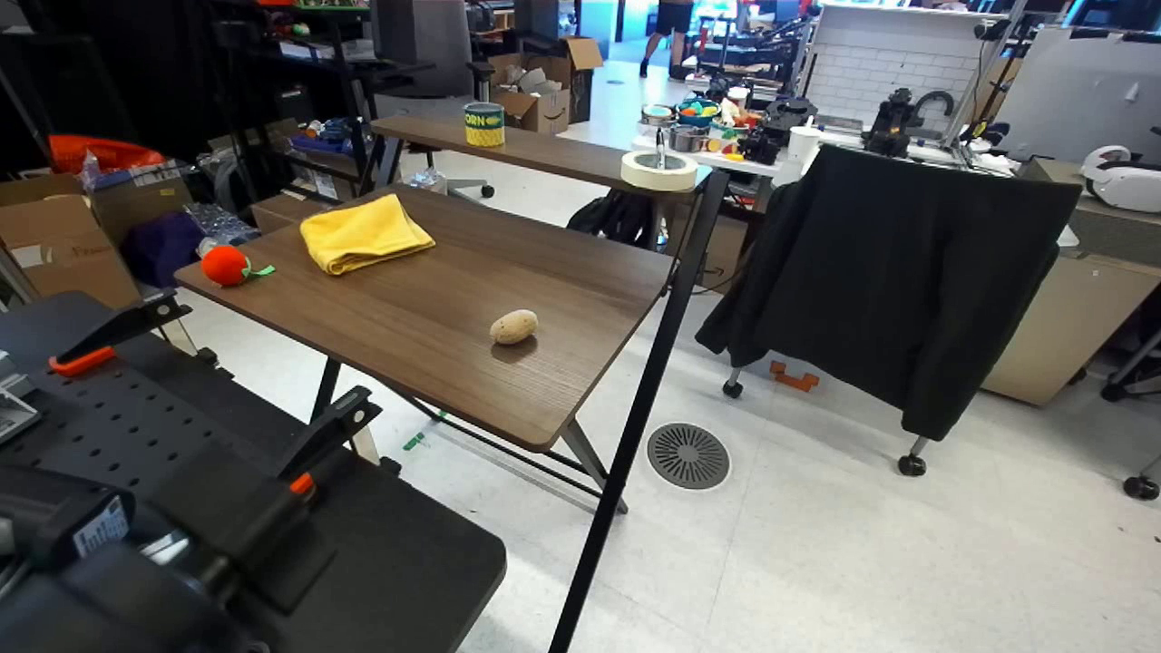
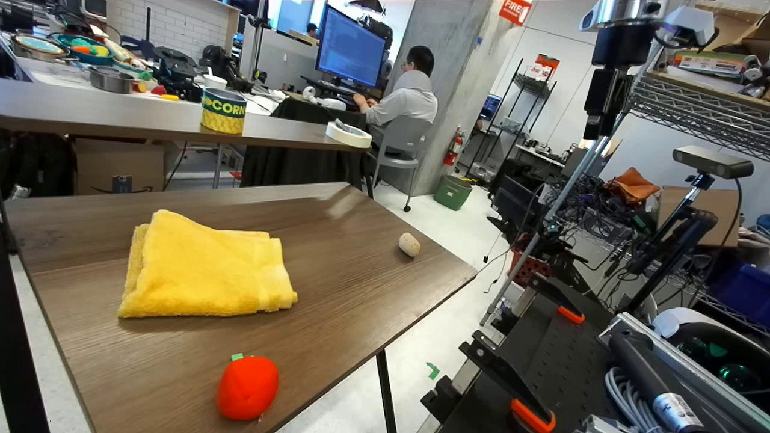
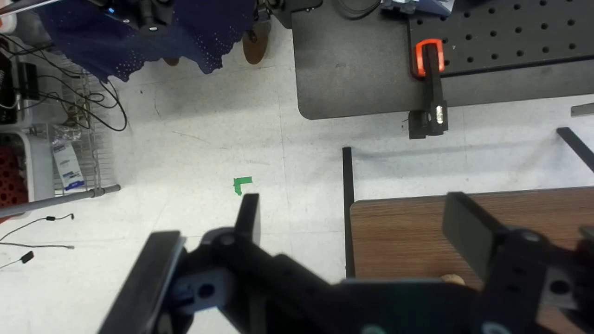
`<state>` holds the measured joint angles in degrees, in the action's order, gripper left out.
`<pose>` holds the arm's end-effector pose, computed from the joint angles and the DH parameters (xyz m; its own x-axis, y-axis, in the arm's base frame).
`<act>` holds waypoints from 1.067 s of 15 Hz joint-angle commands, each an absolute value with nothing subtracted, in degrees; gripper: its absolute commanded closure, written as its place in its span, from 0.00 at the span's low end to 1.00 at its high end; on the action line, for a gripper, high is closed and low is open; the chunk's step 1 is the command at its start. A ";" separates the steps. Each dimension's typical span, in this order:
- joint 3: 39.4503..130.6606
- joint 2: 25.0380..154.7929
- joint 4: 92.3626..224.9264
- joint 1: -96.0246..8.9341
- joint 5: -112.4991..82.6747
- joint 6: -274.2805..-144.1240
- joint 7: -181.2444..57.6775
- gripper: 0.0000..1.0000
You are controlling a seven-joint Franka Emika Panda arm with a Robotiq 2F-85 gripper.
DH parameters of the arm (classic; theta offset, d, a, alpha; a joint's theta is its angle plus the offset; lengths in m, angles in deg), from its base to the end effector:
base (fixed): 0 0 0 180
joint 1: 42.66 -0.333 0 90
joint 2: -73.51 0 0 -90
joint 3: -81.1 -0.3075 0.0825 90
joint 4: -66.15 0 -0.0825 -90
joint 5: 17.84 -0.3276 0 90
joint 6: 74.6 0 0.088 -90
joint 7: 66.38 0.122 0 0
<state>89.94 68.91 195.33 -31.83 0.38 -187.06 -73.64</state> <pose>0.4029 -0.1708 0.3929 0.9632 -0.0871 -0.2544 -0.0315 -0.9761 0.2151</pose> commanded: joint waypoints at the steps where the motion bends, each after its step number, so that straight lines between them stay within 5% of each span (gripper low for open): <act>1: 90.30 68.91 195.27 -32.21 0.38 -186.96 -73.62 0.00; 11: 90.30 68.91 195.27 -32.21 0.38 -186.95 -73.62 0.00; 16: 88.89 82.17 195.07 -34.00 -15.34 -199.37 -65.38 0.00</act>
